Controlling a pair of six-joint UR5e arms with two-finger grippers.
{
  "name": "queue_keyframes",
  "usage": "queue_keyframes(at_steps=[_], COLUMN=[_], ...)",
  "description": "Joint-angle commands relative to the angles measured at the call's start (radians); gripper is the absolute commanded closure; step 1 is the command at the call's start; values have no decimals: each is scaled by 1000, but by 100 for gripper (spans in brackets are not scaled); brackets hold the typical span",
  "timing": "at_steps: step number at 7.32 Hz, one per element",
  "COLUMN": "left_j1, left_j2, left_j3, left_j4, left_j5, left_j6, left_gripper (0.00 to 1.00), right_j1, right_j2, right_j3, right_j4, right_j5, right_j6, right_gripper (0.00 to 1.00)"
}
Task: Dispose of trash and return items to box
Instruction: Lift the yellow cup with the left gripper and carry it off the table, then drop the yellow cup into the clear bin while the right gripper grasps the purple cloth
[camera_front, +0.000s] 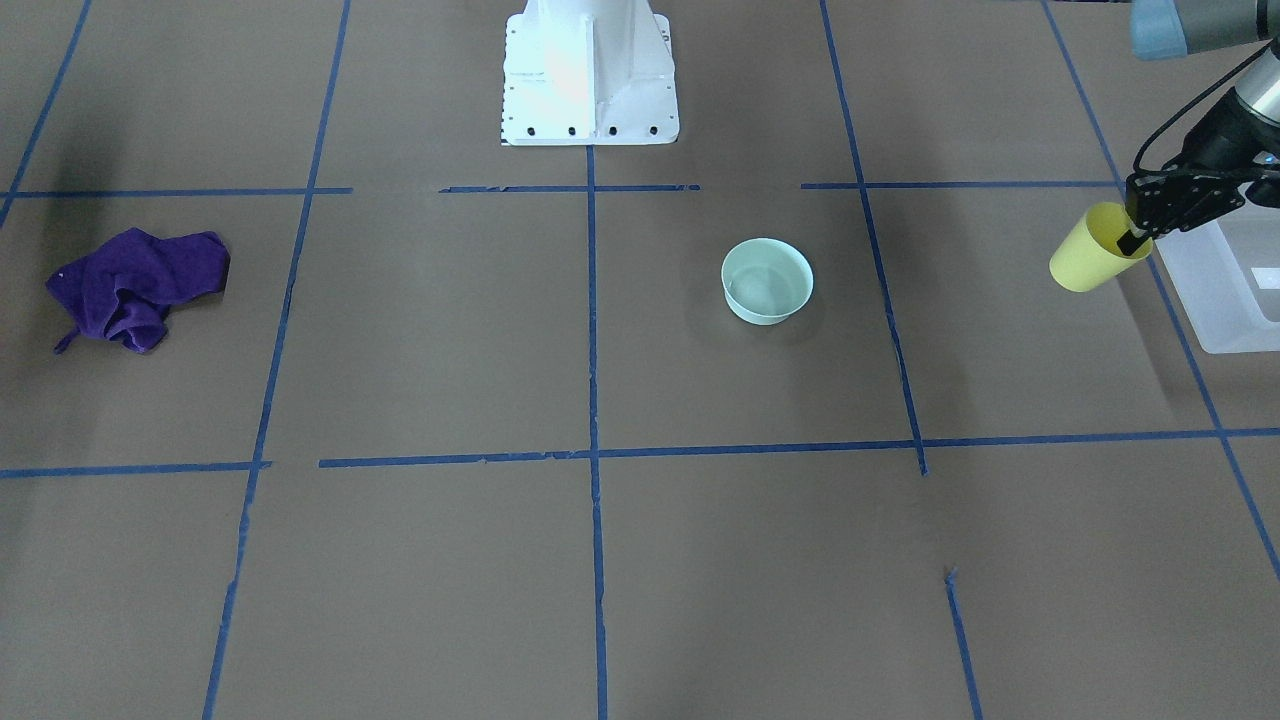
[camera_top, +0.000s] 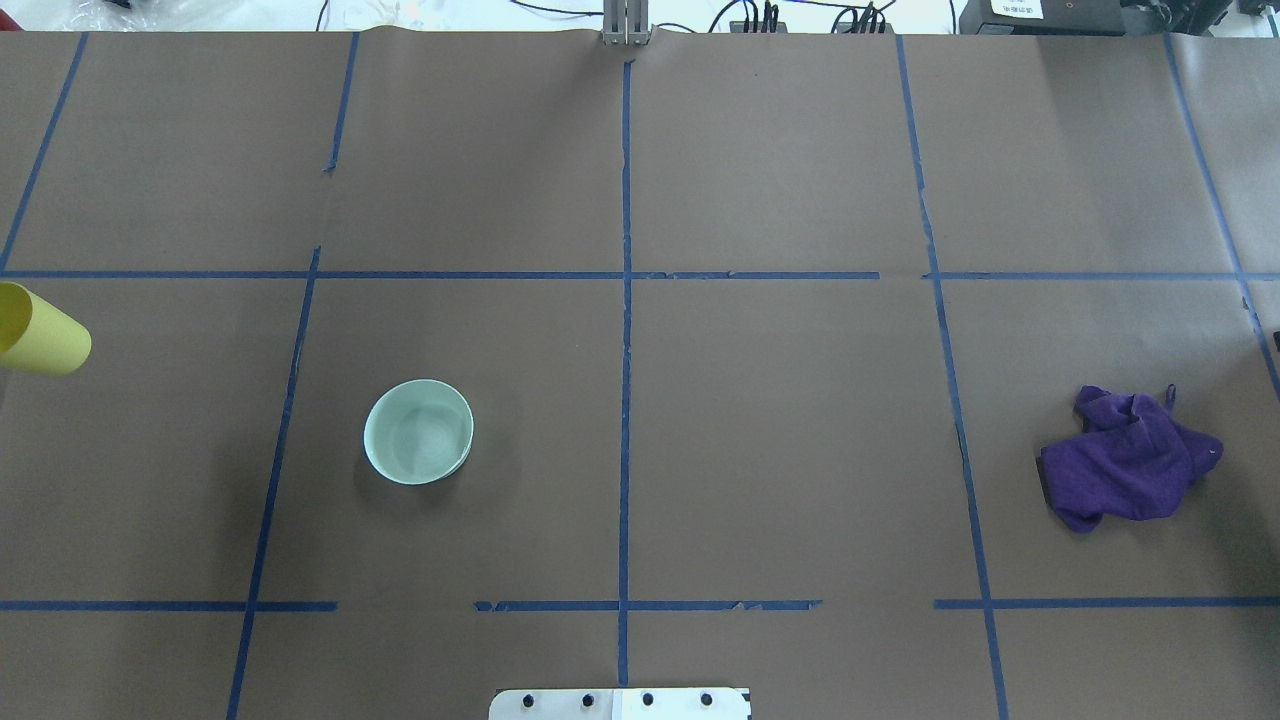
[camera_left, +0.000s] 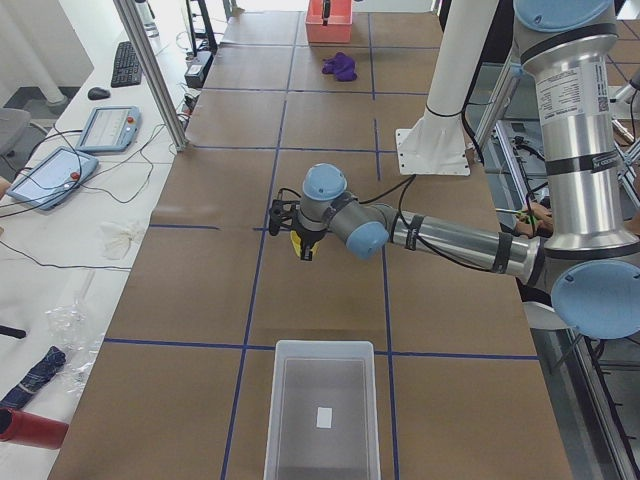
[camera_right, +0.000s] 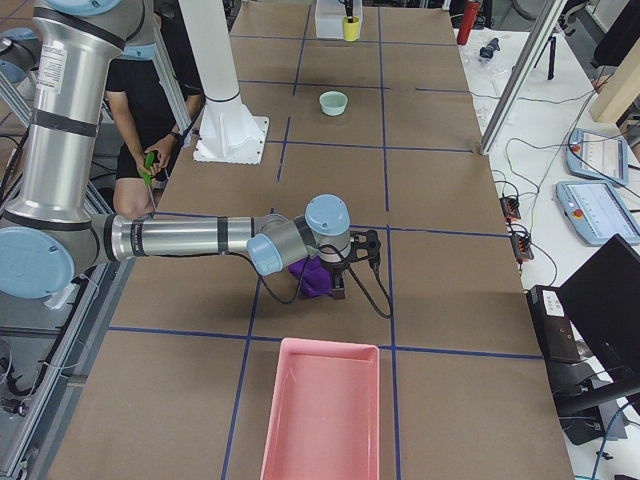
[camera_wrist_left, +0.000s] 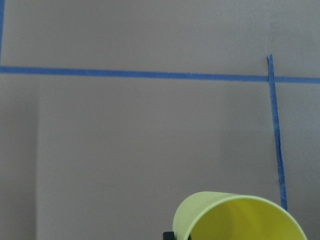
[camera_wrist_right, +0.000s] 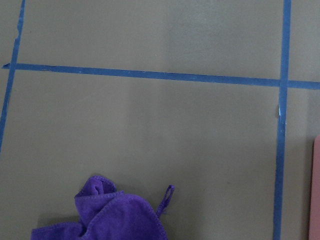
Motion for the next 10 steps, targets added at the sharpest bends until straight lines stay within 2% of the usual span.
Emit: queue_keyframes(at_steps=[1,3,6,8,10], left_j1=[-90,-159,-303,-369,-457], left_j2=[-56,-93,-165,-165,-179], left_j3=[-10,-7,1,30,106], left_j4=[128,212,355,356,355], left_j5=[6,50,136,141,144], left_j6=[140,249,464,558,680], left_gripper=[100,100,100,100,100], right_j1=[-151,-254,-334,-391,-411], right_j2=[-11,-11,-13,-13,-13], right_j3=[-1,-4,-24,-42,-73], right_j4=[113,172,174,174,172], right_j5=[-65,-130,-156,-205,-205], right_j6=[133,228,232,230,229], right_gripper=[0,0,0,0,0])
